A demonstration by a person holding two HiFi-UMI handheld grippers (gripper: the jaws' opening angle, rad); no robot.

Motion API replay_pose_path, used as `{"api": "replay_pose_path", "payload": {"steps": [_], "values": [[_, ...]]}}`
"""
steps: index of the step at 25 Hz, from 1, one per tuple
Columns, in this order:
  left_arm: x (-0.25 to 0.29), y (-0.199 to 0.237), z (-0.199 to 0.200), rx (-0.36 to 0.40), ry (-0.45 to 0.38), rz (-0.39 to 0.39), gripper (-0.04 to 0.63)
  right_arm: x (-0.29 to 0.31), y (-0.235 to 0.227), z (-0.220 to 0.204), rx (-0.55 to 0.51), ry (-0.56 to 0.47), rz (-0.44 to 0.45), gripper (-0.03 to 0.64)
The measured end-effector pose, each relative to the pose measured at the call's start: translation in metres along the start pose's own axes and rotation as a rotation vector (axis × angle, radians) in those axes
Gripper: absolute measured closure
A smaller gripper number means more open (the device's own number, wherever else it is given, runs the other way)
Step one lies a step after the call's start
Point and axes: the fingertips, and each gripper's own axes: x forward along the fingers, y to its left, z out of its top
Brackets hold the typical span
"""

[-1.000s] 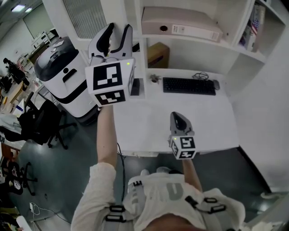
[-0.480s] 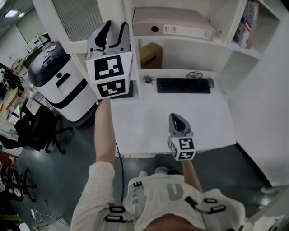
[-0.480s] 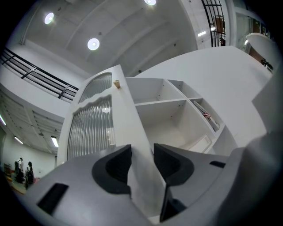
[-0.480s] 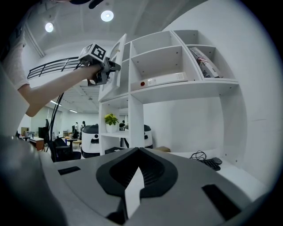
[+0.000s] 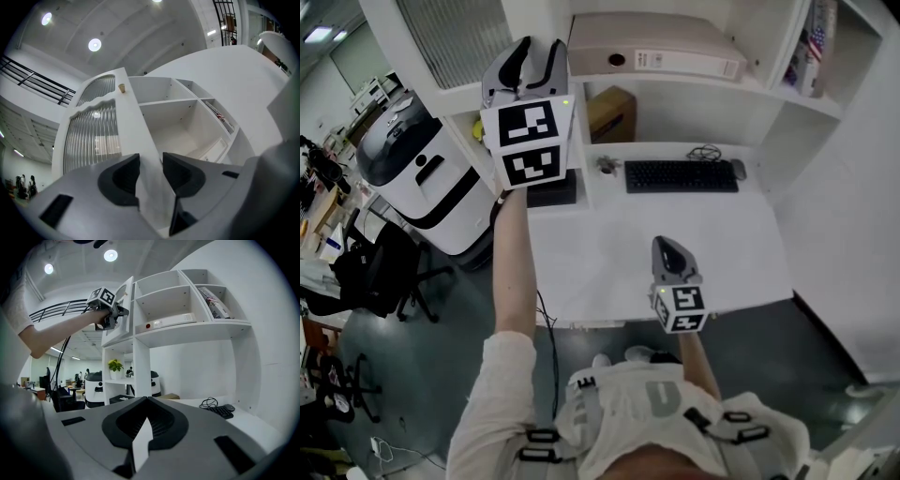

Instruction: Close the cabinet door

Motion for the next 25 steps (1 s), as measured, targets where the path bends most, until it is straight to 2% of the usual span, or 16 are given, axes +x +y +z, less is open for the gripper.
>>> {"api": "replay_pose_path", "payload": {"steps": [14, 20, 25], "values": [[0.033, -0.001, -0.014, 0.031, 0.054, 0.009, 0.449, 0.007, -0.011, -0.012, 0.031, 0.024, -0.008, 0.614], [0.042, 0.003, -0.016, -0.015, 0.059, 0.002, 0.460, 0.009, -0.019, -0.017, 0.035, 0.022, -0.014, 0.613], [0.048, 0.004, -0.019, 0.001, 0.068, 0.018, 0.463, 0.009, -0.021, -0.016, 0.047, 0.021, -0.013, 0.614]]}}
